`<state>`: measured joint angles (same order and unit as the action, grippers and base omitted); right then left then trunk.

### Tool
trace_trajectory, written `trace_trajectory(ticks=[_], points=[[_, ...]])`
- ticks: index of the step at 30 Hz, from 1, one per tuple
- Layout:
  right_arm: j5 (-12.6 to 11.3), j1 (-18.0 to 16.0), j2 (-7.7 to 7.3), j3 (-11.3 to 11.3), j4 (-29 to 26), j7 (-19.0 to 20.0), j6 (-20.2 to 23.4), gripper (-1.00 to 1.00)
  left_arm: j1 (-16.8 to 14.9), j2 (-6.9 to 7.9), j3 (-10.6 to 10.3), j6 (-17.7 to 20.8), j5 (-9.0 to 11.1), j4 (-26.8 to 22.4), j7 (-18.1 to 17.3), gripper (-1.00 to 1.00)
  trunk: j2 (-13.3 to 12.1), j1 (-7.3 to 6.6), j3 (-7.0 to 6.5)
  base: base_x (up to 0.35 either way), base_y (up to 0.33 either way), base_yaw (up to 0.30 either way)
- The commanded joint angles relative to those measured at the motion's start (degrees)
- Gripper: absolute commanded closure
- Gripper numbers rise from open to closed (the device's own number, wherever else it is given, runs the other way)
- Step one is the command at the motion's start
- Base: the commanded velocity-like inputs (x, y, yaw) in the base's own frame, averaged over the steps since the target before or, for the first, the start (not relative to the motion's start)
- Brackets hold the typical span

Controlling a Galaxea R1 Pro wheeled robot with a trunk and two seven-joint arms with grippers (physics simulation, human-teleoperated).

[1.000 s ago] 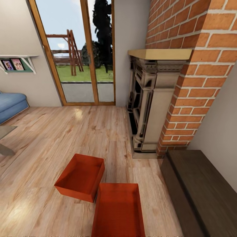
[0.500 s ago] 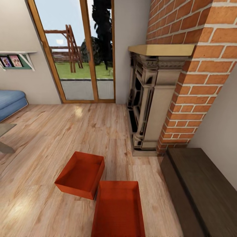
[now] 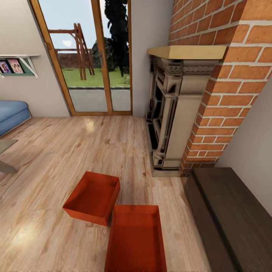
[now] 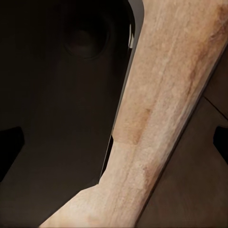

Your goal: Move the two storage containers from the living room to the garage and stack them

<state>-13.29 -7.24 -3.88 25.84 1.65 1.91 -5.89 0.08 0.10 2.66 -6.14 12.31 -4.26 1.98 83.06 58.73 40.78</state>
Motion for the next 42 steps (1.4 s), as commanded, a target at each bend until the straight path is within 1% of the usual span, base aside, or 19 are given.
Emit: trace_trajectory(ticks=[1,42], points=[[-0.6,-0.1,0.02,0.4,0.2,0.2,-0.3,-1.00,0.0,-0.01,0.2,-0.1,0.1,0.0,0.0,-1.00,0.0,0.00,0.13,0.000,0.000,0.000],[-0.6,-0.1,0.02,0.4,0.2,0.2,-0.4,-1.00,0.0,-0.01,0.2,-0.1,0.1,0.0,0.0,-1.00,0.0,0.00,3.91,0.000,0.000,0.000]])
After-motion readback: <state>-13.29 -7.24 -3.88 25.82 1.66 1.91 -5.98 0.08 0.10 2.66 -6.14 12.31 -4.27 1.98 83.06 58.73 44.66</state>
